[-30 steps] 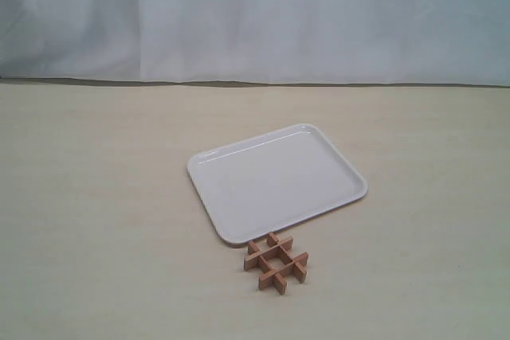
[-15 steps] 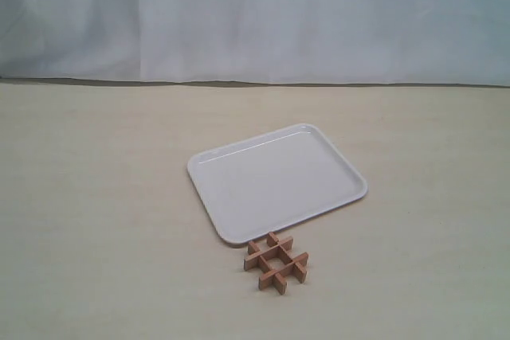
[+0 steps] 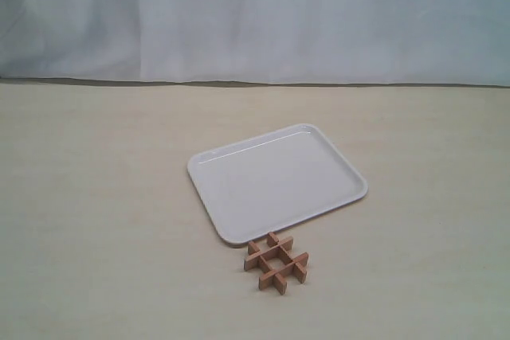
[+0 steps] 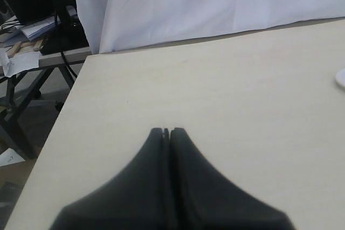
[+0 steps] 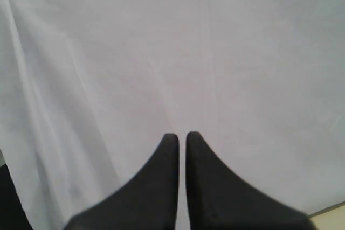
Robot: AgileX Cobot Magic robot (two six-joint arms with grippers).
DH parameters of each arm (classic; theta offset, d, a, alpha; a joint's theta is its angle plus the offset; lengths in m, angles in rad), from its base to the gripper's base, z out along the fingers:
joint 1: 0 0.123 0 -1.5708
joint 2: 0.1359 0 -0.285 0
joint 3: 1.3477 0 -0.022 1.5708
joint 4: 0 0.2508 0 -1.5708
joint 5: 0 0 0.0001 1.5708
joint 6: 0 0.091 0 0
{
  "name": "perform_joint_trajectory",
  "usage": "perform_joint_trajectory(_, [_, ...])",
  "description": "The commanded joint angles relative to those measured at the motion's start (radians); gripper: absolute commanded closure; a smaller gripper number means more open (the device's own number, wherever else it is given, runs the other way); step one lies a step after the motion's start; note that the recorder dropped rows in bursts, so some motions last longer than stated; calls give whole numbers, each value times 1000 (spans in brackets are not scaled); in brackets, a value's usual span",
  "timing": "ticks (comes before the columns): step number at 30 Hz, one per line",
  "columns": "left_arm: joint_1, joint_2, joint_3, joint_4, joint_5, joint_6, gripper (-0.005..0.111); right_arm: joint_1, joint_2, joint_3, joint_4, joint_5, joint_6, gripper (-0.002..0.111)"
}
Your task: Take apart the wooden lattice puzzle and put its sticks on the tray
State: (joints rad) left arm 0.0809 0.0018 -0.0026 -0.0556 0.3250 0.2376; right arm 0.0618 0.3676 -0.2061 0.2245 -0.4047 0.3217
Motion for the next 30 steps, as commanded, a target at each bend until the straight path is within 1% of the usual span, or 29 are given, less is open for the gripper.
perform_joint_trajectory(1, [-7, -2, 3, 2, -8, -6, 107, -4, 276, -224, -293, 173, -22, 104])
perform_joint_trajectory(3, [-7, -2, 3, 2, -8, -6, 107, -2, 395, -338, -471, 323, -22, 104])
perform_joint_trajectory(6, [-7, -2, 3, 2, -8, -6, 107, -2, 578, -499, -654, 562, -22, 104])
perform_joint_trajectory(8, [-7, -2, 3, 2, -8, -6, 107, -2, 684, -577, -737, 673, -24, 104])
perform_joint_trajectory(10, [-7, -2, 3, 2, -8, -6, 107, -2, 786, -640, -753, 736, -63, 104])
perform_joint_trajectory(13, [-7, -2, 3, 2, -8, -6, 107, 25, 943, -732, -689, 781, -226, 104])
perform_joint_trajectory(16, [-7, -2, 3, 2, -8, -6, 107, 76, 1085, -815, -671, 826, -421, 104])
perform_joint_trajectory(19, [-7, -2, 3, 2, -8, -6, 107, 118, 1228, -905, -623, 905, -634, 104])
perform_joint_trajectory(22, [-7, -2, 3, 2, -7, -6, 107, 138, 1327, -988, -539, 1012, -913, 104])
perform_joint_trajectory(27, [-7, -2, 3, 2, -5, -6, 107, 138, 1437, -1090, -249, 1166, -1451, 104])
perform_joint_trajectory(30, [-7, -2, 3, 2, -5, -6, 107, 138, 1469, -1113, -131, 1204, -1655, 104])
